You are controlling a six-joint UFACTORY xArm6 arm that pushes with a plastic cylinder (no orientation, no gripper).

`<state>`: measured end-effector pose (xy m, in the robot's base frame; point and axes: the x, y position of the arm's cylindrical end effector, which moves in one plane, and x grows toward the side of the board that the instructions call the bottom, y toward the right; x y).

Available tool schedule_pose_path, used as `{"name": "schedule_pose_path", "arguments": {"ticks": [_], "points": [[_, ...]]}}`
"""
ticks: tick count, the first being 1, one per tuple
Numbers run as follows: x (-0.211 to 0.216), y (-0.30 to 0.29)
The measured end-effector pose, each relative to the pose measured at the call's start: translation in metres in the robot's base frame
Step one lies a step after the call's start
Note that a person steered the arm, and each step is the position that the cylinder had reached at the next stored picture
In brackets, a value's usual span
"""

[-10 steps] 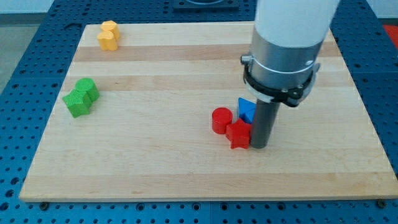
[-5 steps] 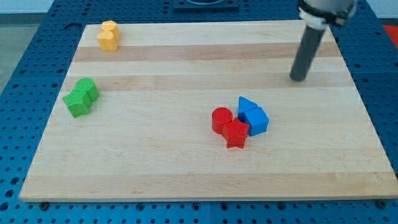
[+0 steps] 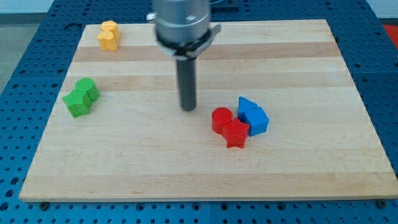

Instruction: Point your arm towards the green circle

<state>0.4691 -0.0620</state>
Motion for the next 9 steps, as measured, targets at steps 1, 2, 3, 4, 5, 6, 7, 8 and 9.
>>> {"name": "schedule_pose_path", "arguments": {"ticks": [1, 2, 3, 4, 5, 6, 7, 8, 9], "points": [[0.045, -0.071], [0.057, -0.171], [0.038, -0.240], [0.030, -0.243], [-0.012, -0.243], [-0.057, -0.243], [-0.078, -0.238], [-0.070, -0.212], [-0.043, -0.193]]}}
